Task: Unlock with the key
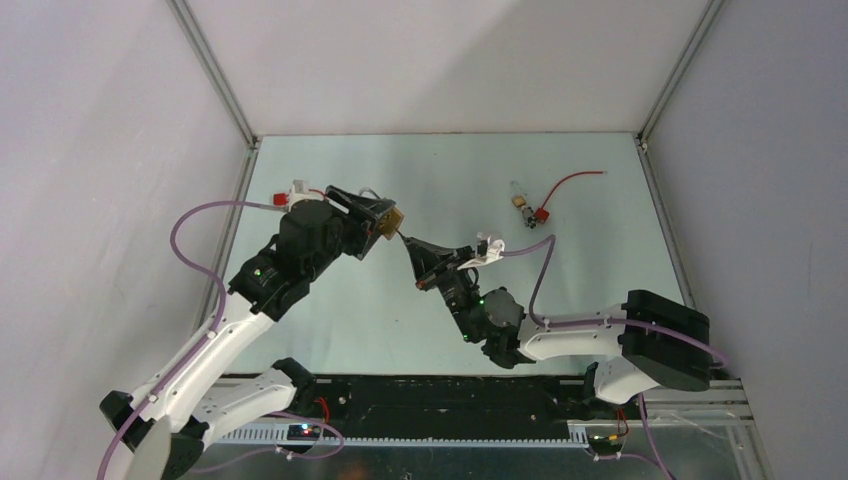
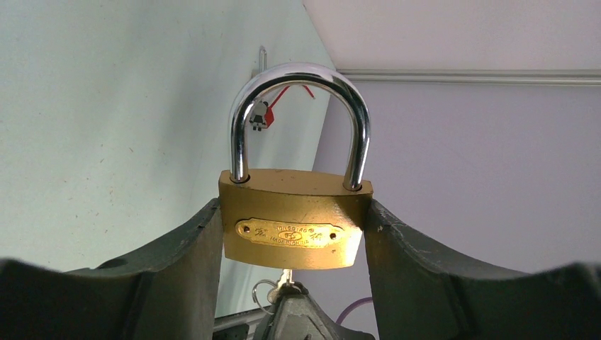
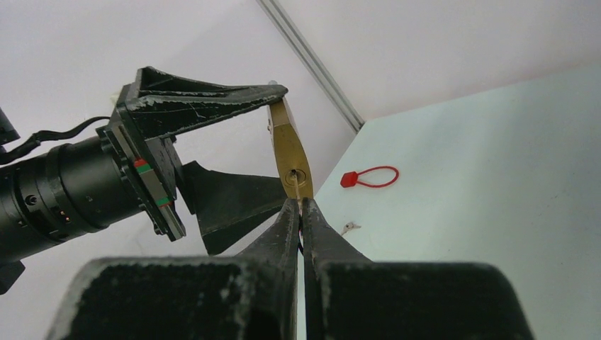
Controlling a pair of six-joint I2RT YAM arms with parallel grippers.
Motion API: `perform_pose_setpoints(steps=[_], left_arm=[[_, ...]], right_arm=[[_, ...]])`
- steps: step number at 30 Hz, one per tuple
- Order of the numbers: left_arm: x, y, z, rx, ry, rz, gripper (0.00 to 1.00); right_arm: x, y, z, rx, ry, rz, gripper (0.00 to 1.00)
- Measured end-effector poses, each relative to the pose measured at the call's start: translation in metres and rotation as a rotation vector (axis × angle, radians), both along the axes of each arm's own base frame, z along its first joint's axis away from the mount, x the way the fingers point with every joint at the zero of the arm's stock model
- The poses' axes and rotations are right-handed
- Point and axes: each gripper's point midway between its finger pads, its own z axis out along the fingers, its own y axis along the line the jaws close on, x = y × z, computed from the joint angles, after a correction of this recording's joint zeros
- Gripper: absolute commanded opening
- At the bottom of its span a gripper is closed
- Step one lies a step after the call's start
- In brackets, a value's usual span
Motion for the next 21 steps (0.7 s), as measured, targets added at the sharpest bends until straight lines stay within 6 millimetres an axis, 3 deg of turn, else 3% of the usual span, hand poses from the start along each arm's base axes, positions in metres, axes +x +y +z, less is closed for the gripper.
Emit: perform_pose_setpoints(steps=[21], left_arm=[[0.0031, 0.0019, 0.0070, 0.051, -0.055, -0.014, 0.00]], right_arm=[[0.0078, 0.0000, -0.0003, -0.018, 0.017, 0.067, 0.00]])
